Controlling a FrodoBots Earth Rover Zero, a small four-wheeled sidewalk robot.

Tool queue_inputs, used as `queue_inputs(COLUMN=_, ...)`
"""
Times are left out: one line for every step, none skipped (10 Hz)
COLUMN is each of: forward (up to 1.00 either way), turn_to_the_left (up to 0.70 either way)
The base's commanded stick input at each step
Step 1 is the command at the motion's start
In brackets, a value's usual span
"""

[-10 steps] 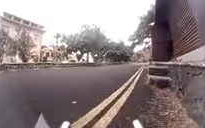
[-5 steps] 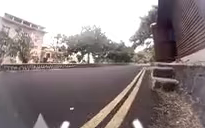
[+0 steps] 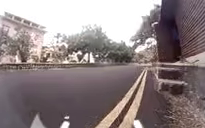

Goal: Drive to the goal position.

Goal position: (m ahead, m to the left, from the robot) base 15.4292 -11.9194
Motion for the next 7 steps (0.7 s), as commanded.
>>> queue_inputs(forward=0.5, turn_to_the_left=-0.5)
queue_inputs(forward=0.5, turn_to_the_left=-0.5)
queue_inputs(forward=0.5, turn_to_the_left=-0.5)
queue_inputs(forward=0.5, turn_to_the_left=-0.4)
queue_inputs(forward=0.5, turn_to_the_left=-0.05)
queue_inputs(forward=0.5, turn_to_the_left=0.0)
queue_inputs(forward=0.5, turn_to_the_left=0.0)
